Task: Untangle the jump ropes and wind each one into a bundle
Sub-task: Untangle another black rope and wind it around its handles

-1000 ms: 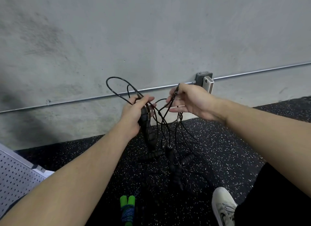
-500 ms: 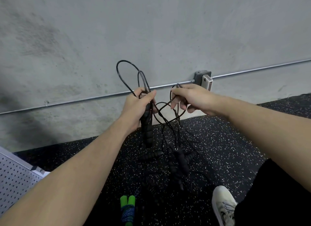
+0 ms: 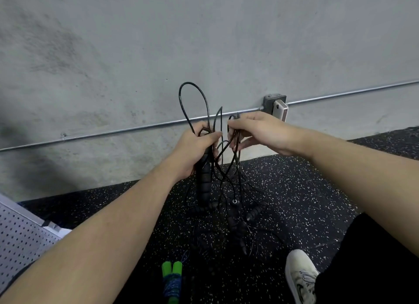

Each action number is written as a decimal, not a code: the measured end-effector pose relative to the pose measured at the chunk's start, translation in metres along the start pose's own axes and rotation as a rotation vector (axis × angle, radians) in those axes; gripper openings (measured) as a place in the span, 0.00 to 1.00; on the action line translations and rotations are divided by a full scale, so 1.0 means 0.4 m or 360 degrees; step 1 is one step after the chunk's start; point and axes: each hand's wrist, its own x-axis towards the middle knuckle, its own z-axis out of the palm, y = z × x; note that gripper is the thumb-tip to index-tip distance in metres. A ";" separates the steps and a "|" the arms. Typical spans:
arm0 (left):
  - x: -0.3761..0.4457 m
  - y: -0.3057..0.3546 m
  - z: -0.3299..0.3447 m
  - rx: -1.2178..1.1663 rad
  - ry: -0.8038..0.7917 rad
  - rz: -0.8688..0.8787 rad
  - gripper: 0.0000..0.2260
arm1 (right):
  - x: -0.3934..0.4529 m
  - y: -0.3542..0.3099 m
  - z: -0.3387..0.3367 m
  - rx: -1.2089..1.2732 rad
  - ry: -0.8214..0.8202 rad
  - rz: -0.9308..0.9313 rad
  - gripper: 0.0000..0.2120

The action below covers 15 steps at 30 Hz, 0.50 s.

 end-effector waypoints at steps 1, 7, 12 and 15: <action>0.002 -0.002 0.000 -0.0042 0.0044 -0.0008 0.08 | 0.001 -0.001 0.000 0.0099 0.0000 0.0025 0.11; 0.000 -0.003 -0.022 -0.0334 0.0178 -0.0090 0.06 | 0.006 -0.002 -0.024 0.0216 0.0061 0.0077 0.13; -0.009 -0.001 -0.012 -0.0387 0.0113 -0.0160 0.05 | -0.001 -0.010 -0.029 -0.0097 0.0109 0.0123 0.21; -0.008 -0.002 -0.001 -0.0462 0.0166 -0.0169 0.04 | 0.006 -0.015 -0.029 -0.0134 0.0150 0.0258 0.17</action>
